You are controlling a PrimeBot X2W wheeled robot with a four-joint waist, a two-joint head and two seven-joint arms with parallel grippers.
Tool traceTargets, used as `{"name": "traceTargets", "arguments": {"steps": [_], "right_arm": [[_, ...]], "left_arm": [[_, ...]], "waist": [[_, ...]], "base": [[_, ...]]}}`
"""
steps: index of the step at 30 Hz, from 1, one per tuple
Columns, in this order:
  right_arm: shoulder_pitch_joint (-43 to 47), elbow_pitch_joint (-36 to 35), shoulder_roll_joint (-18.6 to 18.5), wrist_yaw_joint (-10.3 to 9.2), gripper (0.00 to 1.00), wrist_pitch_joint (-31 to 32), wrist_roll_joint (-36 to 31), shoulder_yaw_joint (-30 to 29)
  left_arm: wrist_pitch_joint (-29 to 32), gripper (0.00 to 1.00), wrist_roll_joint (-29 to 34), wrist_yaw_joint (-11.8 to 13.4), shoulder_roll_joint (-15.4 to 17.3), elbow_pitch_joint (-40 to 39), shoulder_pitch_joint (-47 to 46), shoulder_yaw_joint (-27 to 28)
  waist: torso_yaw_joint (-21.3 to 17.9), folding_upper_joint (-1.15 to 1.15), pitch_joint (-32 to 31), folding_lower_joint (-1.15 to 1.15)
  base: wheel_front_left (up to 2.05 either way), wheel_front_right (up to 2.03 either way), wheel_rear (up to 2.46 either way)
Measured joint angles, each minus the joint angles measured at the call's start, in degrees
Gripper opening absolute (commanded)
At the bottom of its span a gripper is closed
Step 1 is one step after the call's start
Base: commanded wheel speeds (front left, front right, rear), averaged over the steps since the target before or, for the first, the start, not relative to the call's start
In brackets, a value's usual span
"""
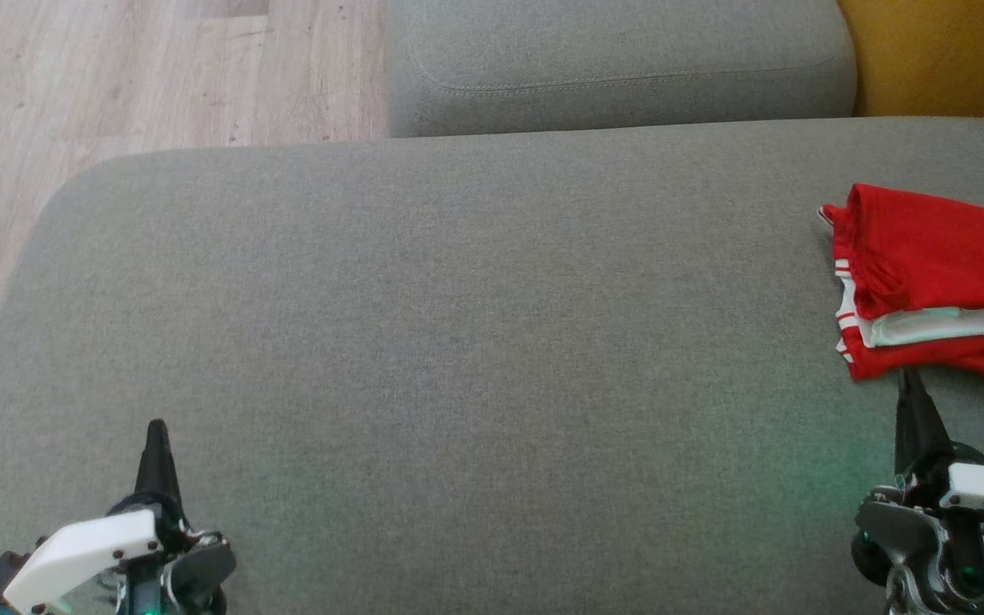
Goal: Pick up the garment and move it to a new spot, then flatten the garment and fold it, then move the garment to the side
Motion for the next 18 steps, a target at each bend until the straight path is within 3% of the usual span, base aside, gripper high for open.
{"name": "traceTargets", "arguments": {"steps": [18], "right_arm": [[0.0, 0.0, 0.0, 0.0, 0.0, 0.0, 0.0, 0.0]], "left_arm": [[0.0, 0.0, 0.0, 0.0, -0.01, 0.0, 0.0, 0.02]], "waist": [[0.0, 0.0, 0.0, 0.0]], "base": [[0.0, 0.0, 0.0]]}}
